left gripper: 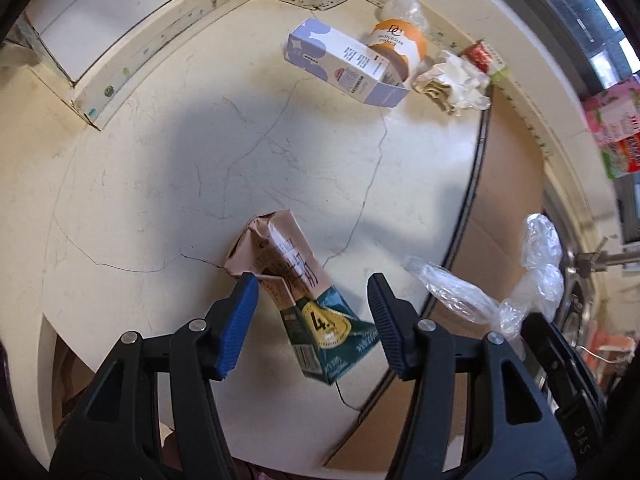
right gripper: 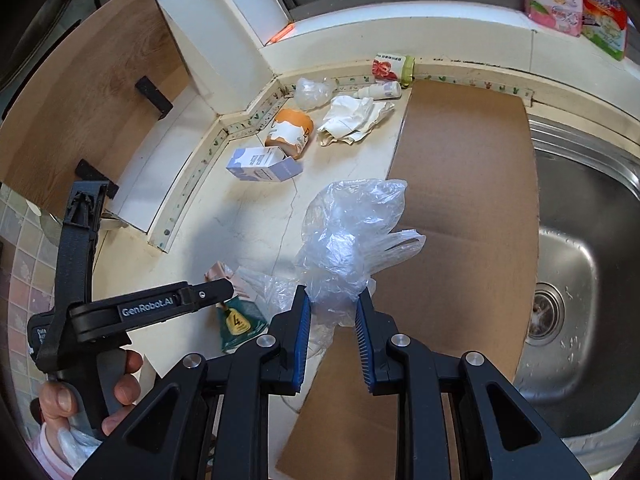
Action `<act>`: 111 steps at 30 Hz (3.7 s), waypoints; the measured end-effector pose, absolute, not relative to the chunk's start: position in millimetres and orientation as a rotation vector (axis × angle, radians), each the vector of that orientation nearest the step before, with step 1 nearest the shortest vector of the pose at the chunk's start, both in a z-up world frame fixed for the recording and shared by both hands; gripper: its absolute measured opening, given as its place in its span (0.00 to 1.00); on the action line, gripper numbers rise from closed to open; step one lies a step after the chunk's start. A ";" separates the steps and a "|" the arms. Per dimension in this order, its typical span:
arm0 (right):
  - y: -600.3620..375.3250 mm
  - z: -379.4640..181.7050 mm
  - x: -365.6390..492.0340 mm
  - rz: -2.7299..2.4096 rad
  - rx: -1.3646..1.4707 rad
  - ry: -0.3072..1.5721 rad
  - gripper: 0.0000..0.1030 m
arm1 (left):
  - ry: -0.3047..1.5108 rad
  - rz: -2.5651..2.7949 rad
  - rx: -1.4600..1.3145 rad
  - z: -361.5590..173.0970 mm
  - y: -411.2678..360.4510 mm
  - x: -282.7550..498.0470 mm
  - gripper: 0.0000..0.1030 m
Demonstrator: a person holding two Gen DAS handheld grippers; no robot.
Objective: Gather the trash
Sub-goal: 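Lift the carton and plastic bag off the counter with both tools, then carry the carton and plastic bag down over the bin and release both, then raise both open tools back toward the blue-white box and orange cup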
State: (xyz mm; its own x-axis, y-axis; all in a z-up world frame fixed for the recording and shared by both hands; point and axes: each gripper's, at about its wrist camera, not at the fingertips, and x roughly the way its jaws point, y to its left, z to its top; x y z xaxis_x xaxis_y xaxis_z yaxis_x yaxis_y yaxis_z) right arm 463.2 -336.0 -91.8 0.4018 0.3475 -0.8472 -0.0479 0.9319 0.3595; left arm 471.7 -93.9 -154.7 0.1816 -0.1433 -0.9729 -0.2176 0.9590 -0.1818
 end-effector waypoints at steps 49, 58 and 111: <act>-217.6 -106.5 174.7 0.146 0.322 1.112 0.20 | 1.217 -0.268 0.074 -112.2 -28.8 204.0 0.25; -186.0 -153.9 73.8 0.087 0.285 1.205 0.21 | 1.264 -0.364 0.141 -148.4 -20.5 133.9 0.25; -167.0 -471.8 46.4 0.115 0.362 1.459 0.67 | 1.449 -0.431 0.235 -440.8 -39.5 141.4 0.81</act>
State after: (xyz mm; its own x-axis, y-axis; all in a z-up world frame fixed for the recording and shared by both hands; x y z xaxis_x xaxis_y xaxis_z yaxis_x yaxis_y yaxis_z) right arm 46.4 -167.0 -471.8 0.1170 0.2937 -0.9487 0.1418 0.9405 0.3087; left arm 141.4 -39.5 -440.8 0.0641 -0.1416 -0.9878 0.4209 0.9014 -0.1018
